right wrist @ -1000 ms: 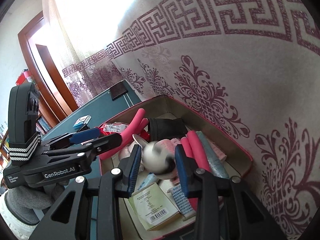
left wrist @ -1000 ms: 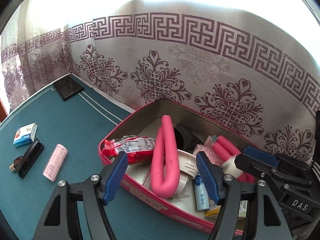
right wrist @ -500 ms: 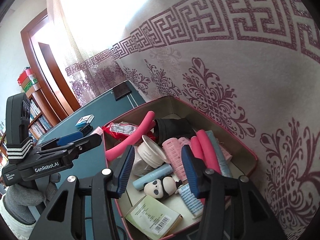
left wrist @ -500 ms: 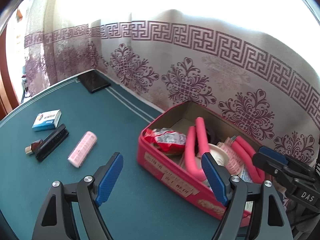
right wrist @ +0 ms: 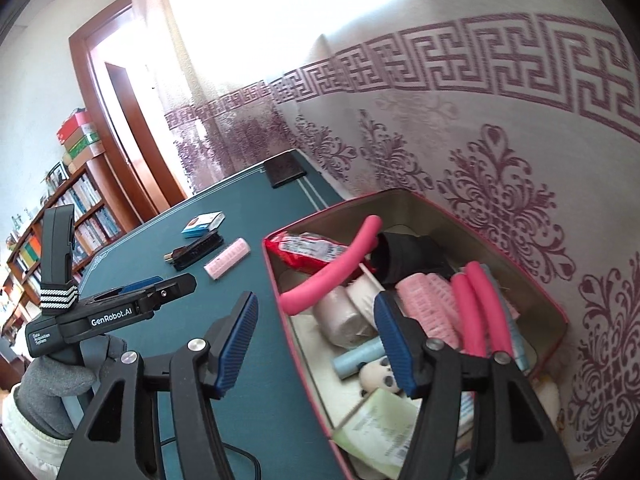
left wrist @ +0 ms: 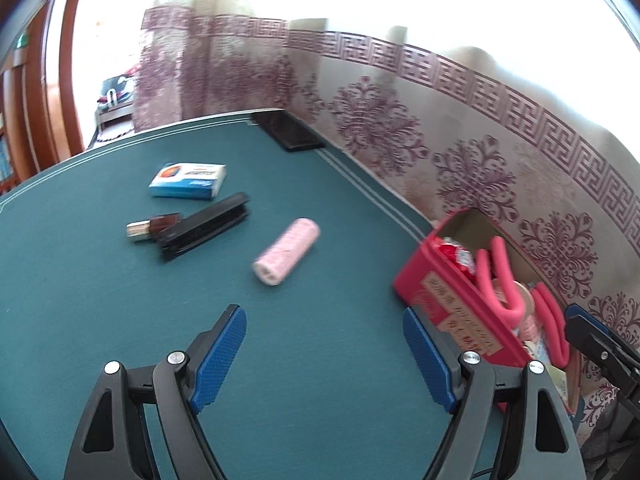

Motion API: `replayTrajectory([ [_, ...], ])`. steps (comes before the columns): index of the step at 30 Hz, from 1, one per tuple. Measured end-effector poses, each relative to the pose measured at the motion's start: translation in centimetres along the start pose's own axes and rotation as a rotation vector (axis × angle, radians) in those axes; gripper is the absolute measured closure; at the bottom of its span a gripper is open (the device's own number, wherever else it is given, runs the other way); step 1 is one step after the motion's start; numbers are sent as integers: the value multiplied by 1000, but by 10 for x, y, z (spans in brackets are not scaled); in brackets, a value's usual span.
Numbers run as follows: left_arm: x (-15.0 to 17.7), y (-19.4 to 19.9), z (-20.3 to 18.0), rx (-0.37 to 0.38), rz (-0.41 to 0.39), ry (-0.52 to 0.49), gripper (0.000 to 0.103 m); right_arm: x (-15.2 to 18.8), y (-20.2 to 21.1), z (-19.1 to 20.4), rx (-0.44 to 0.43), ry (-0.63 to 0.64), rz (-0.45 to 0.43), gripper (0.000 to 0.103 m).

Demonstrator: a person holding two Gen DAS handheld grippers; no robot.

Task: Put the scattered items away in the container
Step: 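Move both open grippers back over the remaining table items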

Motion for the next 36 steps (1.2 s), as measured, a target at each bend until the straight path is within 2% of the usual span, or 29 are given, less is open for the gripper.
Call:
replayTrajectory([
  [3,2,4,24,-31,-2,35,21,0,-4,16,-23,27,7,38],
  [7,5,7,52,-64,-1,78,21,0,-12,41,-66,72,18,32],
  [12,10,11,78,-89,-1,117,21,5,-26,73,-114,127,42,32],
  [23,18,7,121,-120,21,194,21,22,-83,127,-207,186,164,26],
  [31,7,-3,141,-164,34,148,21,30,-114,145,-230,174,215,26],
  [36,-7,-15,159,-191,38,169,21,39,-121,150,-236,180,239,26],
])
Point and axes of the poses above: each gripper's, at about its wrist camera, not at the fingertips, and y roughly against the way its jaws point, z to its left, x to its underside, the point moved 8 cm from there along -y, roughly the way its jaws point, and after that the axes turned 2 degrees about -z, right-handed, at the moved point
